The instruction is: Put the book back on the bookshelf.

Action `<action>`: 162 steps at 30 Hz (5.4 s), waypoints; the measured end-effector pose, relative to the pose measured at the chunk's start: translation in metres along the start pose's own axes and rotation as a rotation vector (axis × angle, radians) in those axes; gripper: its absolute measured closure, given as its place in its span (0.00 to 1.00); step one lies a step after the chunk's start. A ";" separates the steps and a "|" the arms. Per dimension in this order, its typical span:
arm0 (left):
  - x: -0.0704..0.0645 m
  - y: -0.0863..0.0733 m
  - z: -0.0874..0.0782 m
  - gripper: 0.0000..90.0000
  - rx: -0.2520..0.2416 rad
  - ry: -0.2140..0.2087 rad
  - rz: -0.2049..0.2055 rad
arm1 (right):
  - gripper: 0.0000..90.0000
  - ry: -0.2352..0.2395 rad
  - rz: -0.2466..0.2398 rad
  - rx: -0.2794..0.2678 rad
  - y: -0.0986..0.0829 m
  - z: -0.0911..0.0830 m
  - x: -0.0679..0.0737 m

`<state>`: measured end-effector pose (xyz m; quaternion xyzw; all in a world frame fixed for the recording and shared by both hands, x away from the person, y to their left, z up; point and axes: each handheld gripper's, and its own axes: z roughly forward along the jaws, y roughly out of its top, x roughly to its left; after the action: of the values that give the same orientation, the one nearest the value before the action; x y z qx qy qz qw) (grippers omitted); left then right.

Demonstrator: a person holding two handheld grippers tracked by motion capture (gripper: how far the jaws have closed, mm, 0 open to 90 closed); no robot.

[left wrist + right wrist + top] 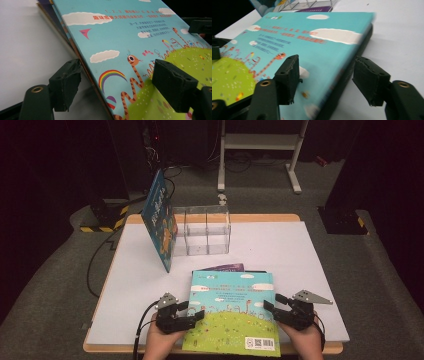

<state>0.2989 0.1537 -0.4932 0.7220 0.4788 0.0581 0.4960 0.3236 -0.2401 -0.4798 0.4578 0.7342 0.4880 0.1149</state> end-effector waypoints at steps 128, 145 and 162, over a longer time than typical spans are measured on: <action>-0.018 0.096 -0.014 0.57 -0.369 0.188 0.250 | 0.89 0.042 -0.348 -0.267 0.126 0.030 0.123; -0.020 0.120 0.001 0.57 -0.386 0.215 0.220 | 0.74 0.144 -0.303 -0.249 0.102 0.024 0.111; -0.040 0.110 -0.030 0.33 -0.422 -0.039 0.254 | 0.85 0.122 -0.377 -0.182 0.059 0.020 0.127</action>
<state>0.3308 0.1384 -0.3775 0.6580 0.3517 0.2046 0.6337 0.2982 -0.1221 -0.4059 0.2695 0.7655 0.5488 0.2002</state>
